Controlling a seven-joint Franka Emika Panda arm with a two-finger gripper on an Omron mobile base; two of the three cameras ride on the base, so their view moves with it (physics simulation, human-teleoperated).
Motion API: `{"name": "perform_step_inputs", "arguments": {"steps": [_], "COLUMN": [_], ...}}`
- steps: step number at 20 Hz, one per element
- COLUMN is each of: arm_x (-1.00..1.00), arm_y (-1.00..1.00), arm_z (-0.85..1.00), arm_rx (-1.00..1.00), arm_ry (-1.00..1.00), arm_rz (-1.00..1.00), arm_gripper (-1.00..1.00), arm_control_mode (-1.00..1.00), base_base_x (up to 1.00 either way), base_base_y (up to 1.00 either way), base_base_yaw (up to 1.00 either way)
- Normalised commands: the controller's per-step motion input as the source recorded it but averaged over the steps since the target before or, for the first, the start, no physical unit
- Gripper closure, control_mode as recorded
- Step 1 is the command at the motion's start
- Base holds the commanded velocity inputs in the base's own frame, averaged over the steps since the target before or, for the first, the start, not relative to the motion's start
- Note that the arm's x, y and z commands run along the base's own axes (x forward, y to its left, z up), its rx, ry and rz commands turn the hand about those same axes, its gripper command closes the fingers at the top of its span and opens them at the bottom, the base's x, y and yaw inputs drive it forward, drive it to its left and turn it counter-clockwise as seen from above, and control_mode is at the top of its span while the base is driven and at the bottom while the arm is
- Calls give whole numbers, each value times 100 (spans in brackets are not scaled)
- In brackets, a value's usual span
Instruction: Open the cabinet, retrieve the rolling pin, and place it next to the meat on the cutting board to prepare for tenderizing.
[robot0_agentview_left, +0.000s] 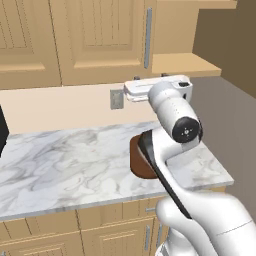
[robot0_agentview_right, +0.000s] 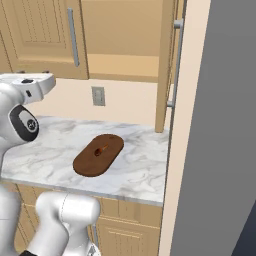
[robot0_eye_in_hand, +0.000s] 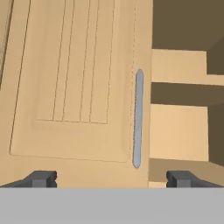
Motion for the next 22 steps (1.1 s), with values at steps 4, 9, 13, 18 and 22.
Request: {"name": "perform_step_inputs", "arguments": {"steps": [4,9,13,18,22], "arm_x": [30,27,7,0,-1], "arm_y": [0,0,-1,-17,-29], "arm_z": [45,19,0,0,0], "arm_rx": [11,2,0,-1,-1], "arm_ry": [0,0,0,-5,-7], "arm_rz": [3,0,0,-2,-3], "arm_gripper": [-100,-100,-100,-100,-100], "arm_control_mode": [-100,-100,-100,-100,-100], "base_base_x": [0,0,0,0,0], "base_base_y": [0,0,0,0,0], "base_base_yaw": [0,0,0,0,0]}}
